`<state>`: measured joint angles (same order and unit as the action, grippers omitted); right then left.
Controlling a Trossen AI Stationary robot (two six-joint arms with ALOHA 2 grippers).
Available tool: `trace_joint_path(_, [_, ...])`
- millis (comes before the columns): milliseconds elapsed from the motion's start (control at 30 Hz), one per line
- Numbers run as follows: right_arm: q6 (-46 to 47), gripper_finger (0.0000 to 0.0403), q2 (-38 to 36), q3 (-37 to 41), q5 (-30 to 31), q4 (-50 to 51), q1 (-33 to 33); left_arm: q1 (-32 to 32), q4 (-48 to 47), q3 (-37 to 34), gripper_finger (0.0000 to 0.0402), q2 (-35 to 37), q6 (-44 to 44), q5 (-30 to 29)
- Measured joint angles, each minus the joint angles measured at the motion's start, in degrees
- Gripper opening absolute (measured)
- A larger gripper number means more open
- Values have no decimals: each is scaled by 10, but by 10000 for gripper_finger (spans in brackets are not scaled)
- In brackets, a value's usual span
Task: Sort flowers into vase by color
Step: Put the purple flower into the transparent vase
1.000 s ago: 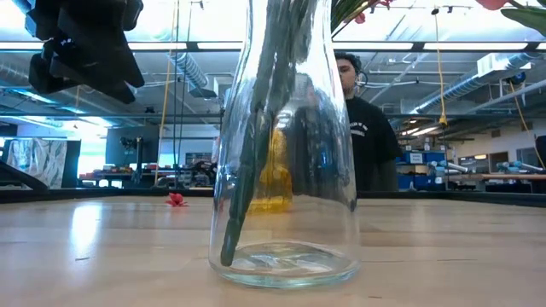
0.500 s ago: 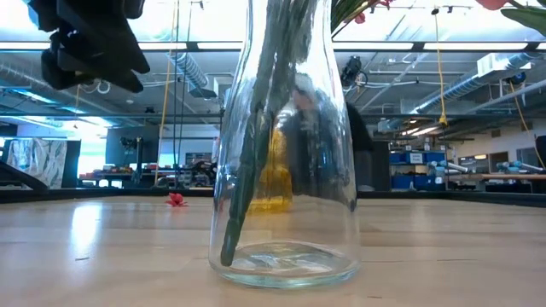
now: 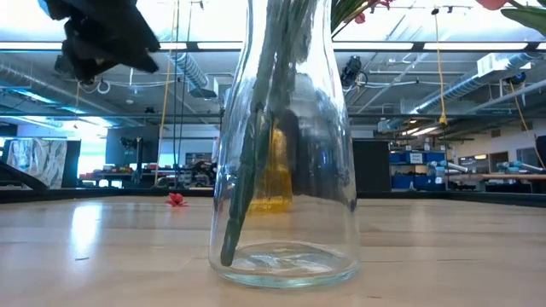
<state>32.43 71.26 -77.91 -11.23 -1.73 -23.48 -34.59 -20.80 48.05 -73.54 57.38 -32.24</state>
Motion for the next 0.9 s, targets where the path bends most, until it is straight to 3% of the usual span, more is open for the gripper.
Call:
trace_joint_path(167, [-5,6,34,0,8,-40,-5,0,76,0,135,5,-36,-1])
trace_joint_path(333, [-10,6,61,0,7,-83,7,1,219,0,135,21,-136,-19])
trace_joint_path(500, [-14,7,76,0,8,-121,24,1,338,0,135,44,-235,-73])
trace_joint_path(700, [-16,7,89,0,31,-146,54,1,491,0,135,56,-324,-78])
trace_joint_path(900, [2,7,109,0,43,-159,81,6,573,0,135,55,-341,-78])
